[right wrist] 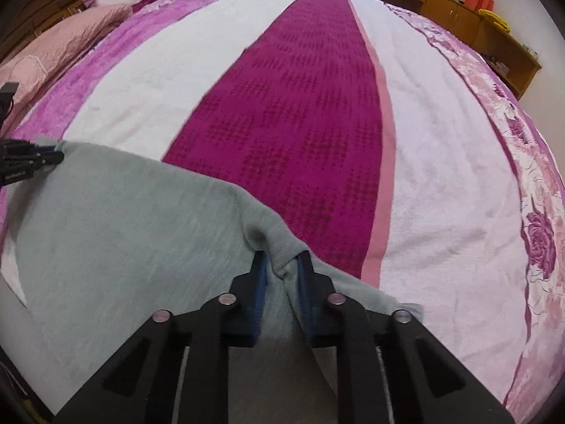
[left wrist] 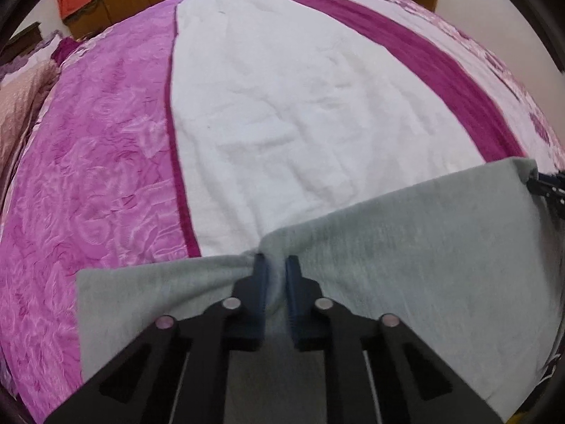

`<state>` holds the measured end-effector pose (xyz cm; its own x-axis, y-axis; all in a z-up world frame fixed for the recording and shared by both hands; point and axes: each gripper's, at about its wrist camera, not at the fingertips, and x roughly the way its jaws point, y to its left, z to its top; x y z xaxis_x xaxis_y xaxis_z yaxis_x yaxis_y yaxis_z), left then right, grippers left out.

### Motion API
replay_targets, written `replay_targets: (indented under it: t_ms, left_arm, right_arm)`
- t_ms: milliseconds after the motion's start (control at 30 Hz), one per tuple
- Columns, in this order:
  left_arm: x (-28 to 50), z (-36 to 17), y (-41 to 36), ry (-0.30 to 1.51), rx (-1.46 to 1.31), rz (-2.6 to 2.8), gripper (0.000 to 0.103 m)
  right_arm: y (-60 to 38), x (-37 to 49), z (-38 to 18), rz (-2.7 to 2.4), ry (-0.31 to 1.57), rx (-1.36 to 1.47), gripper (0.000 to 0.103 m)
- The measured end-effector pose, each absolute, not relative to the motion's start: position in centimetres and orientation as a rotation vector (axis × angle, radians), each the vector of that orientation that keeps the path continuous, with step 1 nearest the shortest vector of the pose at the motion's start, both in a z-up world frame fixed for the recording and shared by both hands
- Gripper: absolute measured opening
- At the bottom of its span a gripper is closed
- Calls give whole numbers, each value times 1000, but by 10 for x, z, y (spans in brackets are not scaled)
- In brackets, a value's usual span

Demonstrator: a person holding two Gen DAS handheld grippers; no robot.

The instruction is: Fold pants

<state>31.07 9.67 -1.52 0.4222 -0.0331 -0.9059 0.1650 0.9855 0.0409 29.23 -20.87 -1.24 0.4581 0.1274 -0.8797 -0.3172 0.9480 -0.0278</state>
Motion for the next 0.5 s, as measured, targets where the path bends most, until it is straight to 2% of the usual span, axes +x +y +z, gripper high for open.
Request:
replay_targets:
  t_ms: [100, 500]
  left_arm:
    - [303, 1, 100, 1105, 89, -115, 5]
    - [223, 77, 93, 963, 74, -101, 5]
  right_arm:
    - [-209, 282, 6, 282, 1027, -184, 5]
    - [-202, 218, 64, 324, 920, -203, 4]
